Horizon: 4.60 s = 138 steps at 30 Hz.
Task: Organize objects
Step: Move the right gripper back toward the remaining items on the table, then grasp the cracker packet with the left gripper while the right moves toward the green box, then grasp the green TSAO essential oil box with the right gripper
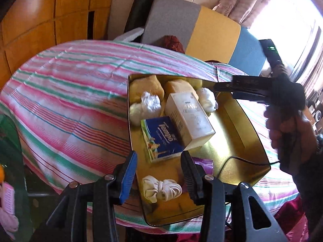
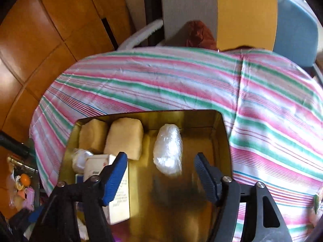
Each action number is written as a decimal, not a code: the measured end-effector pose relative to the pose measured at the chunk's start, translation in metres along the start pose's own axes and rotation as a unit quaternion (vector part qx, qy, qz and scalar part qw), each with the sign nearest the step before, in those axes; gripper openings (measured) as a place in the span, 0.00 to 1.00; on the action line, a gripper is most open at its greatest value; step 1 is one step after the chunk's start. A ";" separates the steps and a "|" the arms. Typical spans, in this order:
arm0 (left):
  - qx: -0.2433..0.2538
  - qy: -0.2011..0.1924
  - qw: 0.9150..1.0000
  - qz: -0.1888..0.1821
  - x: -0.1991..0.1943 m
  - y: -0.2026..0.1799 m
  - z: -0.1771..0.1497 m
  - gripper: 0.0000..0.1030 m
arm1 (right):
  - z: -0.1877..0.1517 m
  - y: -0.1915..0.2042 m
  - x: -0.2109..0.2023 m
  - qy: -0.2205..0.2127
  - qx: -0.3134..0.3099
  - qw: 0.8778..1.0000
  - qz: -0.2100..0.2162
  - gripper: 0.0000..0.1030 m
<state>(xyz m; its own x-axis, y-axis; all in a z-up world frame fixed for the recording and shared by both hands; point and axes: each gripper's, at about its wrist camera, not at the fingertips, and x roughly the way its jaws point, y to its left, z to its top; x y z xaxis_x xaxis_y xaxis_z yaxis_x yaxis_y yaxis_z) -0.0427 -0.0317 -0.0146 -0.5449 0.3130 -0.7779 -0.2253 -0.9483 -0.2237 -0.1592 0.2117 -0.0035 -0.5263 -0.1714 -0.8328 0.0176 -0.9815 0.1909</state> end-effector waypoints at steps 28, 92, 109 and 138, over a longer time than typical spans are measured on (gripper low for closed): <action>0.083 -0.008 0.997 -0.003 -0.014 -0.060 0.000 0.44 | -0.118 -0.199 -0.157 -0.066 0.147 0.979 -0.122 0.89; 0.402 0.179 0.885 -0.152 0.228 -0.505 0.002 0.39 | -0.234 -0.394 -0.223 -0.205 0.460 0.862 -0.059 0.96; 0.337 0.107 0.926 -0.132 0.133 -0.379 -0.068 0.39 | -0.230 -0.390 -0.221 -0.185 0.452 0.867 -0.098 0.96; 0.291 0.106 0.930 -0.196 0.143 -0.367 -0.066 0.39 | -0.103 -0.398 -0.106 0.097 0.089 0.974 -0.184 0.99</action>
<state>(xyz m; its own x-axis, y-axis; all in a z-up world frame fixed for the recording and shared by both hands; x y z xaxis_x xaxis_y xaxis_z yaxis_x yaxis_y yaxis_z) 0.0152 0.3574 -0.0825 -0.1707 0.5534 -0.8152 -0.8059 -0.5545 -0.2077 -0.0226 0.6120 -0.0451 -0.2976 0.1599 -0.9412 -0.2982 -0.9521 -0.0675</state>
